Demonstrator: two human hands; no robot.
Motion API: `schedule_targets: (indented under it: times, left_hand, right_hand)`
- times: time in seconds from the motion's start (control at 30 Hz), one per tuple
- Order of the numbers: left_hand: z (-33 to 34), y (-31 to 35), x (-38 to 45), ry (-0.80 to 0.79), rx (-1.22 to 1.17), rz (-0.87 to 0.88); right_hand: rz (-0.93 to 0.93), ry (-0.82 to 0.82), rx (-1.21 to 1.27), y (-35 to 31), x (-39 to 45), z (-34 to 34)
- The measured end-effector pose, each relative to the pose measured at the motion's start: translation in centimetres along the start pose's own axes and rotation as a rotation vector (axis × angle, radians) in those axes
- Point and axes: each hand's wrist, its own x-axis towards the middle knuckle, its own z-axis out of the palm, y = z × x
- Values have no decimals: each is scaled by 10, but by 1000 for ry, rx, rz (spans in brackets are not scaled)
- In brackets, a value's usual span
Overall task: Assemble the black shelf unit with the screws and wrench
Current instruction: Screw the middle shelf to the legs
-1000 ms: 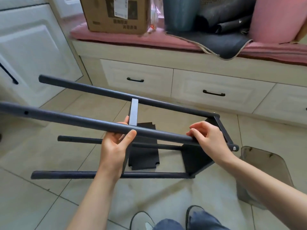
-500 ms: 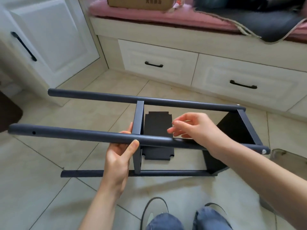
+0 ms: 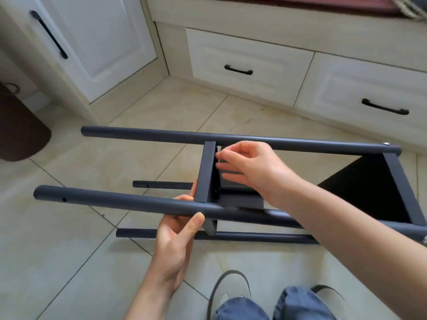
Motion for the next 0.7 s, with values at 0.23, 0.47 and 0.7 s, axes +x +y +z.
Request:
schedule_targets:
  times: [0.23, 0.47, 0.7]
  left_hand:
    - [-6, -1, 3, -34, 11, -33]
    - [-12, -3, -1, -20, 28, -46]
    - [-20, -7, -10, 17, 19, -48]
  right_hand:
    - [-92, 42, -8, 6, 11, 3]
    - [14, -77, 2, 16, 8, -9]
    - [241, -260, 0, 39, -1, -8]
